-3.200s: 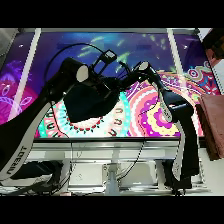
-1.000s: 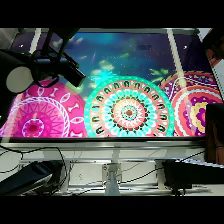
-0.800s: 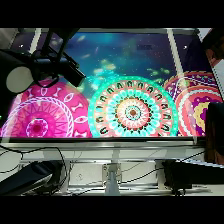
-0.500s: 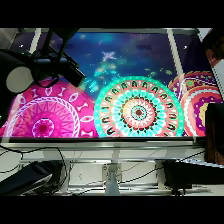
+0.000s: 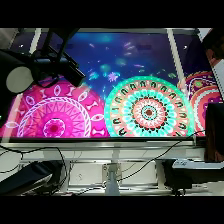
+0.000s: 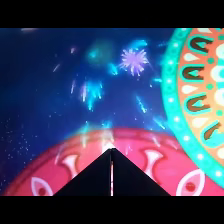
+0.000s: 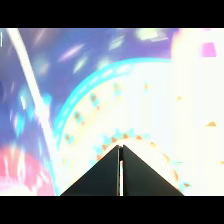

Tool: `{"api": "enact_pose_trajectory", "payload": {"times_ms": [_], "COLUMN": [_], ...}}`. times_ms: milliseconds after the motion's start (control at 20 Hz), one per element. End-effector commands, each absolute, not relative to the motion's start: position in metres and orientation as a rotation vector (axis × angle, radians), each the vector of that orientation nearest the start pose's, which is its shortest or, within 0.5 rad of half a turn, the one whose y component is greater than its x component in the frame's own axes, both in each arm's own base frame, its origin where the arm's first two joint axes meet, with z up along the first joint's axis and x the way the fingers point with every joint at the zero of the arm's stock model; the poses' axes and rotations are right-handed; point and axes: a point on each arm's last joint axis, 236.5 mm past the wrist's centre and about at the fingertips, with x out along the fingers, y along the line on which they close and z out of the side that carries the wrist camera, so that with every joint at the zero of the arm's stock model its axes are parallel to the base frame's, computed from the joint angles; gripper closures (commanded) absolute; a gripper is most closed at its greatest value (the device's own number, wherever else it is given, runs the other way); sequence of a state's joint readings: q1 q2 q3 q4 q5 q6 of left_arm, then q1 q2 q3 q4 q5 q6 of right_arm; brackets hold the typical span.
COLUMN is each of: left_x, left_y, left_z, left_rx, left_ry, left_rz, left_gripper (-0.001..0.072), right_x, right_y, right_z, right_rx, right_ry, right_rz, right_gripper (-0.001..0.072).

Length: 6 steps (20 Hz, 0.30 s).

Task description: Fold the clothes and pants, and hang the long-sleeved shirts on hangers.

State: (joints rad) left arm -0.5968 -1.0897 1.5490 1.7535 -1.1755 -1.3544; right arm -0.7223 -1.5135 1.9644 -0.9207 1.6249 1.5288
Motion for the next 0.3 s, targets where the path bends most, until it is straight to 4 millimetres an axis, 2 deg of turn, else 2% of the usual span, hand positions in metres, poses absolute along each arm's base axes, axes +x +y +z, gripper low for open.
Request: {"api": "enact_pose_trajectory", "payload": {"times_ms": [0, 50, 150, 250], "left_x": [0.363, 0.363, 0.363, 0.363], "left_y": [-0.199, -0.199, -0.199, -0.199], "left_z": [0.246, 0.246, 0.246, 0.246], "left_rx": [0.539, 0.539, 0.539, 0.539], "left_ry": [0.603, 0.603, 0.603, 0.603], "left_rz": [-0.506, -0.506, -0.506, -0.506], "left_gripper": [0.0679, 0.0679, 0.0679, 0.0679], "right_x": [0.433, 0.432, 0.428, 0.422], "right_y": [-0.078, -0.073, -0.082, -0.085], "right_z": [0.213, 0.208, 0.198, 0.194], "right_rx": [0.427, 0.356, 0.238, 0.201], "right_ry": [1.008, 1.04, 1.091, 1.125], "right_rz": [0.097, 0.066, -0.037, -0.071], "right_gripper": [0.0663, 0.0663, 0.0662, 0.0661]}}
